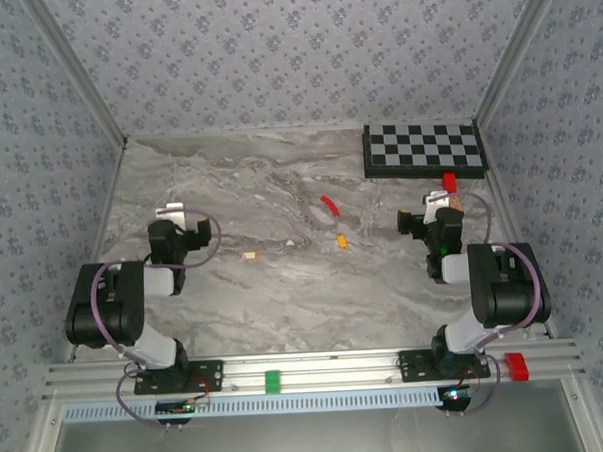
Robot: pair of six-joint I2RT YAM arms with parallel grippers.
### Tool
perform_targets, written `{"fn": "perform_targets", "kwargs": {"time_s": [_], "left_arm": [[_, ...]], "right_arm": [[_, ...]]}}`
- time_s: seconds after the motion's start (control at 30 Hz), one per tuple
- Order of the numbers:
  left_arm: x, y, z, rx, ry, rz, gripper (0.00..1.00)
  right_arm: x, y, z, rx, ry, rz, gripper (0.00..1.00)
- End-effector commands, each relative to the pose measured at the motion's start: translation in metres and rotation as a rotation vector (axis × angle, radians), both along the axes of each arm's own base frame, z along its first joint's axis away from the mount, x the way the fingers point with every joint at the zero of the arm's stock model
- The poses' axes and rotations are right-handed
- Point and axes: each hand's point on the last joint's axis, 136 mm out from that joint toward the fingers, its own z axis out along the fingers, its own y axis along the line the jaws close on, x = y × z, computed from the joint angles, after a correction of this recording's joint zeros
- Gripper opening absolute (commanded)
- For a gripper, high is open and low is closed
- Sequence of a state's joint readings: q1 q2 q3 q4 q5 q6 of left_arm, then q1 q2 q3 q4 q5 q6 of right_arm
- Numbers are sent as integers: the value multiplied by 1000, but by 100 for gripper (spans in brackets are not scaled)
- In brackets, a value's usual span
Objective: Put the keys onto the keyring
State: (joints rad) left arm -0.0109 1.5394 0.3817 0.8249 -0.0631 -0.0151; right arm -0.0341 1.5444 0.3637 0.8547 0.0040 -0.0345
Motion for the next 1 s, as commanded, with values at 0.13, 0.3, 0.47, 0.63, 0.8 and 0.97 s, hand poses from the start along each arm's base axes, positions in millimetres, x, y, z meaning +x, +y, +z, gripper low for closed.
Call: {"fn": "perform_targets", "kwargs": {"time_s": [0.13,0.3,0.47,0.63,0.8,0.97], "left_arm": [[7,0,12,4,-32,-16,100],[7,0,12,3,-33,-15,100],[7,0,12,1,-31,-15,100],[8,2,11,-3,-26,-5,100],[8,3,11,-9,-24,-2,100],[9,4,11,-14,-23,1,100]], "right_arm": [[6,-1,10,-3,-26,-8,99],[6,0,10,-1,-24,-6,99],[5,-1,9,6,-19,-4,99],[6,-1,9,6,-22,-3,99],[6,0,9,6,-22,-2,99],[6,0,10,6,-23,-2,99]]}}
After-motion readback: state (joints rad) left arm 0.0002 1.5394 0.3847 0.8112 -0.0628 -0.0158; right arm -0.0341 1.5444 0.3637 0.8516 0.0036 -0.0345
